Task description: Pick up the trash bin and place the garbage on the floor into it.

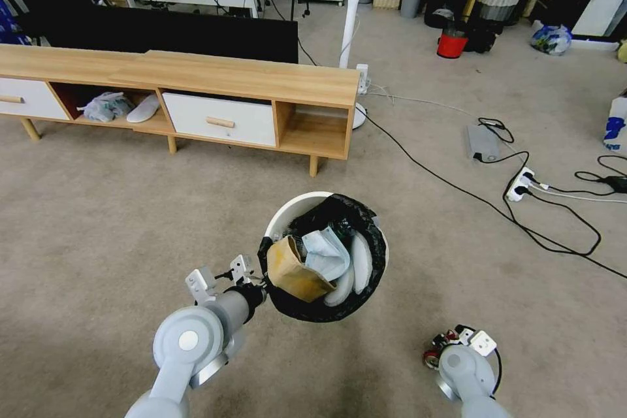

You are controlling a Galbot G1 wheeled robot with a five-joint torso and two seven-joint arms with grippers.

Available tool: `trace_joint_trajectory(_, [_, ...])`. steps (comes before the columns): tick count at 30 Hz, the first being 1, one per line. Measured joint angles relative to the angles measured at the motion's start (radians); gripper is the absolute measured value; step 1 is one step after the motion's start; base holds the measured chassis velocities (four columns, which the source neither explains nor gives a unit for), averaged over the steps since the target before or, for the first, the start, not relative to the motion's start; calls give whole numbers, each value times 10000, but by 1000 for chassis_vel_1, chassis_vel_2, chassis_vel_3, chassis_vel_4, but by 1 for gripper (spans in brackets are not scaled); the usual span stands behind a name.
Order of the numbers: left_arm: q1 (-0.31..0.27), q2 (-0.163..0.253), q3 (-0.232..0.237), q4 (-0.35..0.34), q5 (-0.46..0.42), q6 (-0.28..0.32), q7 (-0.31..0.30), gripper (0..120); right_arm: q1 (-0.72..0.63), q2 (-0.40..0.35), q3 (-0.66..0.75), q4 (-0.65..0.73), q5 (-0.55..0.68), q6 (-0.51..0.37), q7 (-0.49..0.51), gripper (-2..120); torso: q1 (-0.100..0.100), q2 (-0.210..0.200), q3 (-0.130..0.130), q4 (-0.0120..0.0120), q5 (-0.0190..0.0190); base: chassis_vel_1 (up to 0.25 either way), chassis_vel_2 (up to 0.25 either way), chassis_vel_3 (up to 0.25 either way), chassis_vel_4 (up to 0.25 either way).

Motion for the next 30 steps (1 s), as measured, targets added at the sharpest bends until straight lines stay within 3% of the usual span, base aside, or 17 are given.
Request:
trace_joint_trajectory(15, [64, 152, 47, -79, -80, 18, -66, 0, -857, -1324, 174, 2804, 993, -29, 695, 25, 0, 0, -1, 0, 0, 0, 0, 0, 0])
trace_joint_trajectory(24, [-59, 910, 174, -107, -806, -56, -442, 0, -1823, -3064, 660, 5107, 1259, -111, 791, 25, 0, 0, -1, 0, 0, 0, 0, 0, 0])
trace_joint_trajectory(30, [-179, 1122, 307, 8, -1276, -79, -660, 0, -2519, -3698, 1153, 6407, 1328, -206, 735, 25, 0, 0, -1, 1, 0, 0, 0, 0, 0])
